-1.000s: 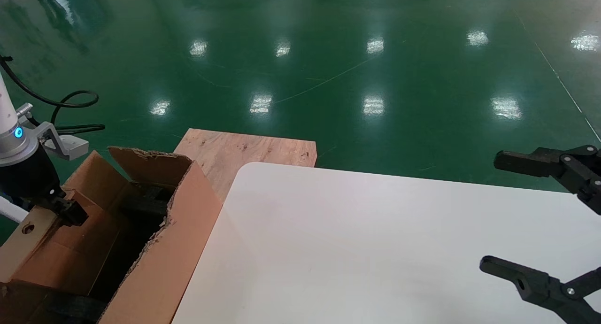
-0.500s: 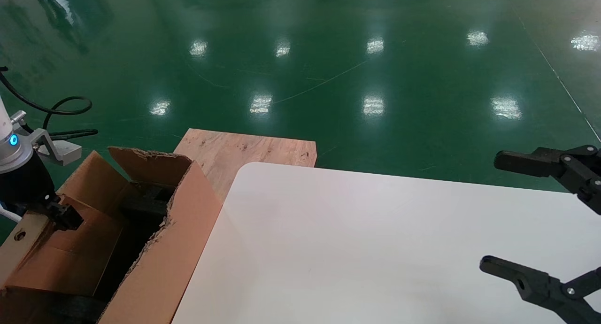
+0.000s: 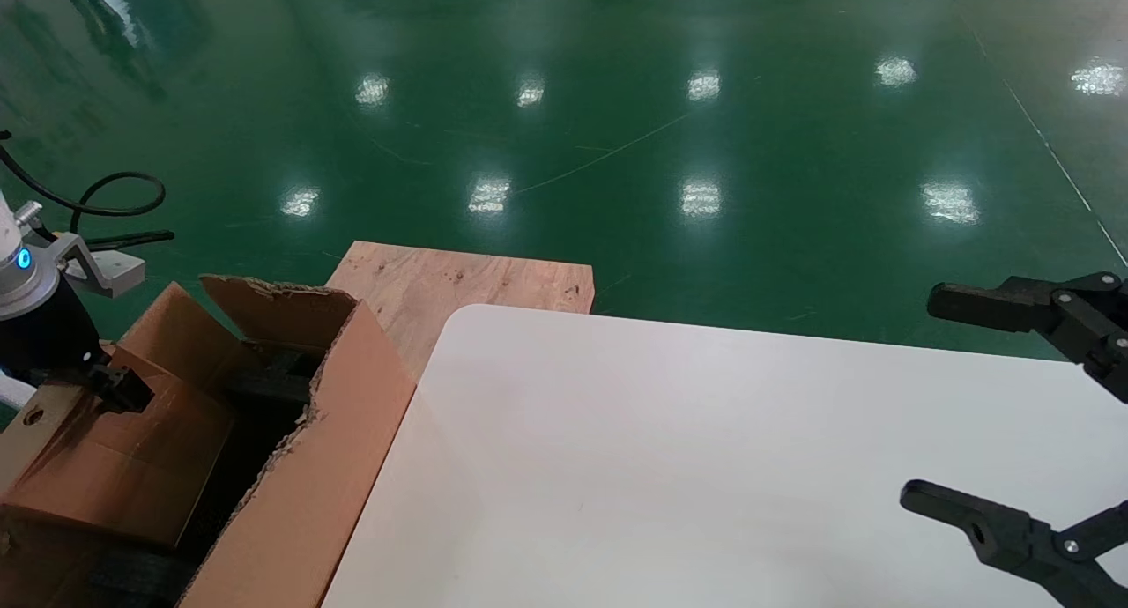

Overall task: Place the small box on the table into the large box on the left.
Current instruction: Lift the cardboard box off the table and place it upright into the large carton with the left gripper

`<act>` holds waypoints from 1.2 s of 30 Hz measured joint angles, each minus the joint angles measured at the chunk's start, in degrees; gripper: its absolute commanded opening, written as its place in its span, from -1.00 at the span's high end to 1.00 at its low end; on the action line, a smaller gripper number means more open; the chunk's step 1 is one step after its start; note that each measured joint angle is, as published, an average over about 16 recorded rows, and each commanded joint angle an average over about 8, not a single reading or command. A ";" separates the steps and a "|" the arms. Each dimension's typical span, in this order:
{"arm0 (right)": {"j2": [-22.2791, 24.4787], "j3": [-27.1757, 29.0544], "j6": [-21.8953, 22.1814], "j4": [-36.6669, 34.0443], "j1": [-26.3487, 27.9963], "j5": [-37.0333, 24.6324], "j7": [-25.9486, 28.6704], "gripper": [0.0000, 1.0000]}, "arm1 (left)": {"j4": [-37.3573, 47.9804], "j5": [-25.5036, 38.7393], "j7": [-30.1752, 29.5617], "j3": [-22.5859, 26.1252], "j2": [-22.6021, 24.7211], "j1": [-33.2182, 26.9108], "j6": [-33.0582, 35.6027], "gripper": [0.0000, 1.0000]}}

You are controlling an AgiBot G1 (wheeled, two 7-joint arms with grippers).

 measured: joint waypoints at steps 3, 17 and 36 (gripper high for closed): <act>0.00 0.00 0.00 0.00 0.00 0.00 0.00 -1.00 | 0.07 -0.07 -0.10 -0.05 -0.08 0.01 -0.71 1.00; 0.00 0.00 0.02 -0.01 -0.01 0.01 -0.01 -1.00 | 0.02 -0.32 -0.12 -0.19 -0.33 -0.16 -1.32 -1.00; 0.01 0.00 0.02 -0.02 -0.01 0.01 -0.01 -1.00 | -0.01 -0.30 -0.16 -0.18 -0.33 -0.19 -1.26 -1.00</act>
